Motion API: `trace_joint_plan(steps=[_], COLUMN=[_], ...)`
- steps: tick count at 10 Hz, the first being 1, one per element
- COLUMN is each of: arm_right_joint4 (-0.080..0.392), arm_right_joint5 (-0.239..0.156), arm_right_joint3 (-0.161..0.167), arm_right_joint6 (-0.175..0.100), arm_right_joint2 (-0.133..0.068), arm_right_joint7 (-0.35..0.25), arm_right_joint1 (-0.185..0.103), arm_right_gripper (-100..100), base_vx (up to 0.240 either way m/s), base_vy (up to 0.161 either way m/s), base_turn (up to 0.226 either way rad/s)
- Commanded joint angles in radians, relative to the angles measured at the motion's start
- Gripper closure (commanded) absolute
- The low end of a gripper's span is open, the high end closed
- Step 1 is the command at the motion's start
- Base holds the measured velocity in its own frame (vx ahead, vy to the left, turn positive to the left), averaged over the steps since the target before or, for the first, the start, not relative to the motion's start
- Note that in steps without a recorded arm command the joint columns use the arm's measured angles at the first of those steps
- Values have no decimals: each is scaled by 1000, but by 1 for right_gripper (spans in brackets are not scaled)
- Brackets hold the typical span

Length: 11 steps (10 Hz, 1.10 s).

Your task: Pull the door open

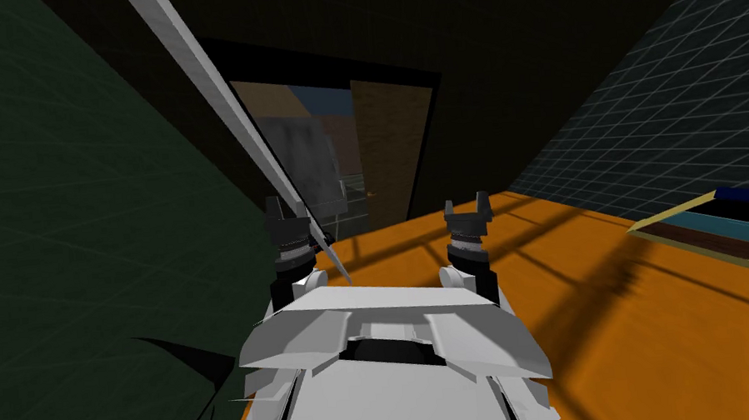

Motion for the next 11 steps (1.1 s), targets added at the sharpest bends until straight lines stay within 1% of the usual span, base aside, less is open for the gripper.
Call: trace_joint_plan(steps=[1, 2, 3, 6, 7, 9, 10, 11], arm_right_joint4=[38, 54, 84, 136, 174, 211, 254, 276], arm_right_joint5=[-2, -1, -1, 1, 1, 2, 3, 4], arm_right_joint3=[10, 16, 28, 49, 64, 79, 96, 105], arm_right_joint6=[-5, -7, -13, -23, -30, -37, -45, -50], arm_right_joint2=[-11, -14, -20, -29, -36, -42, -47, -50], arm_right_joint7=[-4, -4, -5, -6, -7, -8, -9, -10], arm_right_joint1=[-20, -26, -39, -61, -77, -93, -111, -120], arm_right_gripper=[-100, -100, -100, -100, -100, -100, -100, -100], base_vx=[106, 113, 147, 117, 111, 107, 140, 141], base_vy=[-19, -15, -17, -19, -12, -22, -28, -20], base_turn=[-49, -59, -73, -39, -62, -57, -95, -63])
